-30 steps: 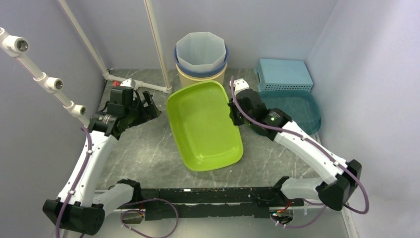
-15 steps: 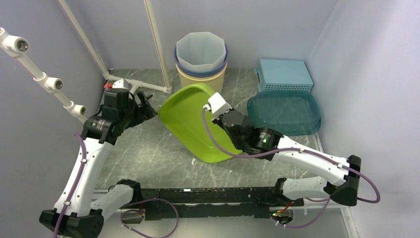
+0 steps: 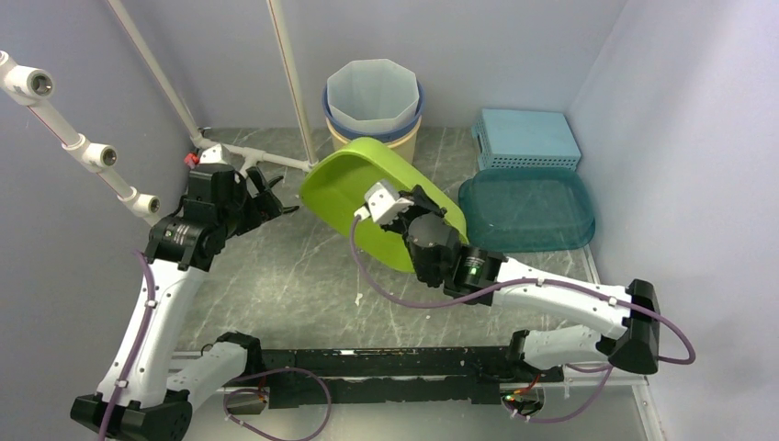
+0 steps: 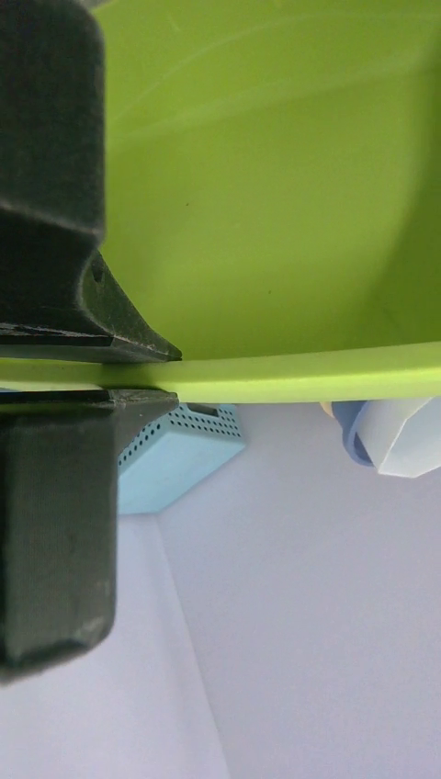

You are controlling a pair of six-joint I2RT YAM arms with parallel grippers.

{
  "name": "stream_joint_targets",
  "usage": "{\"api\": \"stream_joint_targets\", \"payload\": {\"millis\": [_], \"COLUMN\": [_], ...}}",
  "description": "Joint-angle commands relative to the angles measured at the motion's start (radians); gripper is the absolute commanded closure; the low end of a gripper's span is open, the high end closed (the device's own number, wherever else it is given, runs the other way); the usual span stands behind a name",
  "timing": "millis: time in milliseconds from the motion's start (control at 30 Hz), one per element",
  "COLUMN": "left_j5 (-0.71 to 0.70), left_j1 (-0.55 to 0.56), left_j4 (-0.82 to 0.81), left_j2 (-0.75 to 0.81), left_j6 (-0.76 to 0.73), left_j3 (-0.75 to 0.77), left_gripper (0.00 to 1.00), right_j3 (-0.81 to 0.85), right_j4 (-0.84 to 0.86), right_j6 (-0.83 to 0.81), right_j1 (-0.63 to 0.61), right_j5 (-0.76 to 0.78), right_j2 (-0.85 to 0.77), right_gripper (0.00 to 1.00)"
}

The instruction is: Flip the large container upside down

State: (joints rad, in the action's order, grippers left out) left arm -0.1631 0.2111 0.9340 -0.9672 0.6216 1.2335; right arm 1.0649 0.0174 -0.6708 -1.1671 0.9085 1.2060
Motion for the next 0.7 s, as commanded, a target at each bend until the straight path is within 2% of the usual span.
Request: {"api": "stream_joint_targets", "payload": {"millis": [0, 200, 667], "left_j5": [-0.032, -0.047, -0.082], "left_j1": [0.002, 0.002, -0.033], "left_j4": [-0.001, -0.005, 0.041], "left_j2": [0.03, 0.03, 0.029], "left_j6": [0.0, 0.007, -0.02], "left_j3": [0.012, 0.011, 0.082], "left_gripper": [0.06, 0.06, 0.06], "right_j3": [-0.047, -0.117, -0.123], "right_j4": [0.24, 0.317, 0.068], "right_j6": [-0.204, -0.31, -0.089], "right_j1": [-0.04, -0.118, -0.328], "right_j5": [0.08, 0.076, 0.115], "right_j2": [0.025, 0.062, 0.172], "right_gripper": [1.0, 1.0, 1.0]}}
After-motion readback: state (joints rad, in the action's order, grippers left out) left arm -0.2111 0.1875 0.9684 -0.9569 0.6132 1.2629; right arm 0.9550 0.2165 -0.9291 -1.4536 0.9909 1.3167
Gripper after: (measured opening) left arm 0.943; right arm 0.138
